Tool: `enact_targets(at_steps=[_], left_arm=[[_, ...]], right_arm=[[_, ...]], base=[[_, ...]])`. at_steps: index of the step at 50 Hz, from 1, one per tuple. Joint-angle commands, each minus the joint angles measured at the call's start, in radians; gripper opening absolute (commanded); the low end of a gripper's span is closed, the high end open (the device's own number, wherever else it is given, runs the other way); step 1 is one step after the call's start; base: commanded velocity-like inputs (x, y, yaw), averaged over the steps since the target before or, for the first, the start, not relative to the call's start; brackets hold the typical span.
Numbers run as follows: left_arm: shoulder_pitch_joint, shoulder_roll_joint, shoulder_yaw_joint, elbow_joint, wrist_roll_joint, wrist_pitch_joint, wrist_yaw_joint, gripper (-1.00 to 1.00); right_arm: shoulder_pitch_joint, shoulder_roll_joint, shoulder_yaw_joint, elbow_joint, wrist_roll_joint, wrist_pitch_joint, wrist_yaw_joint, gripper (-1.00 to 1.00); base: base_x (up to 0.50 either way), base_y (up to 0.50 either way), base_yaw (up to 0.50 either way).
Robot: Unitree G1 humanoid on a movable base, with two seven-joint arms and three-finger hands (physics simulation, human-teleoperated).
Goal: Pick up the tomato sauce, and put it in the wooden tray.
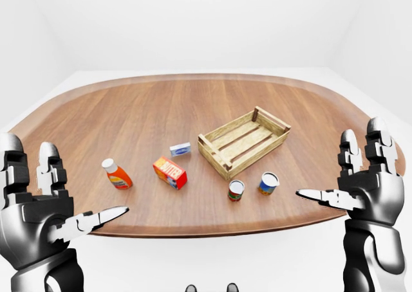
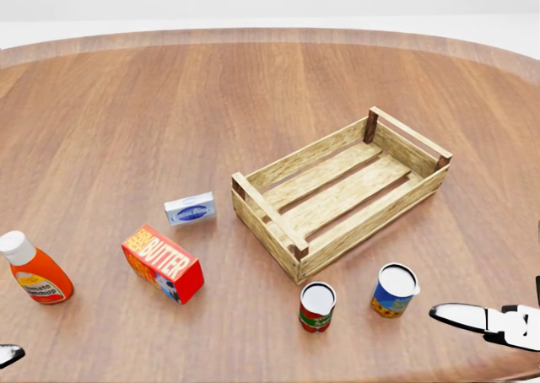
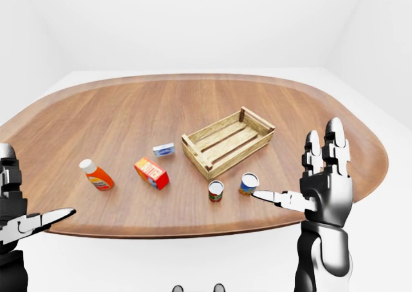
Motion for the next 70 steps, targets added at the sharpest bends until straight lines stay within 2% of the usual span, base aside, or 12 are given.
enact_targets(at_steps=[1,47,55,58,65,70], left_arm=[[0.004,-0.002,-0.002,-0.008,0.001,0.0,-0.006,1.0],[0.001,0.001,-0.025,0.006,0.025,0.0,-0.006,1.0],[0.0,0.003,-0.035,0.011,0.035,0.0,-0.002,1.0],[-0.007,0.006,-0.042,0.024,0.045,0.0,0.0,1.0],[-0.012,0.013,-0.035,0.032,0.039,0.0,0.003,1.0],[-0.016,0.017,-0.034,0.039,0.04,0.0,0.006,1.0]], right_arm=[[0.004,0.002,-0.001,-0.002,0.001,0.0,0.006,1.0],[-0.011,-0.003,0.005,0.031,-0.023,0.0,-0.029,1.0],[0.037,0.015,0.112,0.018,-0.055,0.0,0.061,1.0],[0.059,0.028,0.183,0.002,-0.105,0.0,0.07,1.0],[0.106,0.028,0.302,-0.041,-0.123,0.0,0.08,1.0],[0.105,0.015,0.326,-0.064,-0.091,0.0,0.08,1.0]], base=[[0.5,0.0,0.0],[0.49,0.0,0.0],[0.0,0.0,0.0],[0.0,0.0,0.0],[0.0,0.0,0.0],[0.0,0.0,0.0]])
